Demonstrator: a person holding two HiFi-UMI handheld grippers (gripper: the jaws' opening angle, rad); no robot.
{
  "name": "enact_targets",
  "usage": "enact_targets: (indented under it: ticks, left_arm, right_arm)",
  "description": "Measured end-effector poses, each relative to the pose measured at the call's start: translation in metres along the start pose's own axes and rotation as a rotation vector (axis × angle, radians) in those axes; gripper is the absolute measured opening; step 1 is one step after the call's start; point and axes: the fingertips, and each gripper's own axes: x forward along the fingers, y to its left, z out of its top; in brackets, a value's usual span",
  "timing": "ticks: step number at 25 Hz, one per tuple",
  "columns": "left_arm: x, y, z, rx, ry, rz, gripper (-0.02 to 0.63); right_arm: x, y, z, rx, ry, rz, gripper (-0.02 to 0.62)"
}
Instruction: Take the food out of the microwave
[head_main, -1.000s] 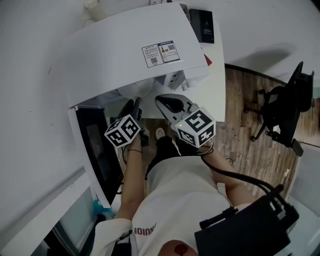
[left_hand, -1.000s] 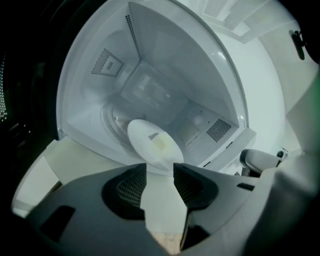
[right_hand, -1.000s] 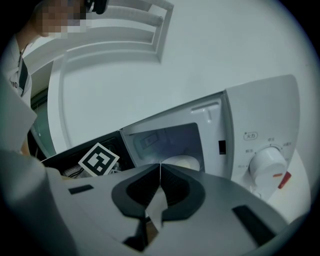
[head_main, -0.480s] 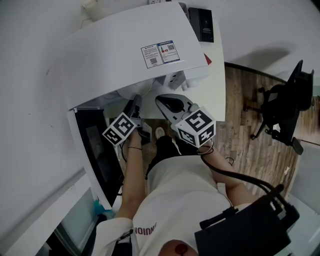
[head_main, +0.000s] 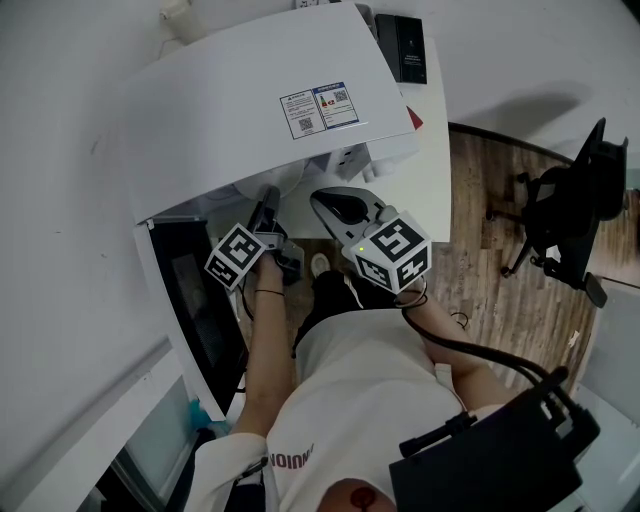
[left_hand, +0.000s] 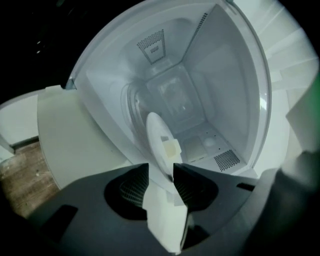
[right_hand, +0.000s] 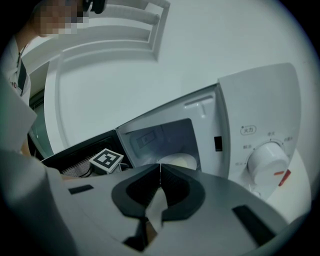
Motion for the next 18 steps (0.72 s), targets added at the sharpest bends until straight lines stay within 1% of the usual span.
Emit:
enact_targets:
  ticks: [3,5,9,14,18]
  left_arm:
    - [0.0009,0.0021,-0.0002,-0.067,-0.008,-0.019,0.163]
    - [0.0013,0.0026,-0.0005,-0.09,-0.008,-0.028,0.163]
    - [0.0019,-0.0003,-0.0007,-0.108,-0.005,-0.043,0.139]
    - [0.0024,-0.004,0.0005,-0.113,-0.009,-0.048,0.077]
    - [0.0015,-0.0037,0.0001,-0.152,-0.017,-0.058,0.063]
  right_arm:
    - [0.0006,-0.0017,0.0005,0.001,-0.001,-0.004,0.021]
    - [0.001,-0.0017,0.0009,0.002,-0.002,-0.004,0.023]
    - [0.0011,-0.0011,0.0014,0.002,-0.001,-0.003,0.023]
    - [0.0019,-0.0001,0.0002,0.002,0.0,-0.001,0.022]
    - [0.001,-0.0001,-0.0003,0.005,-0.001,0.0,0.023]
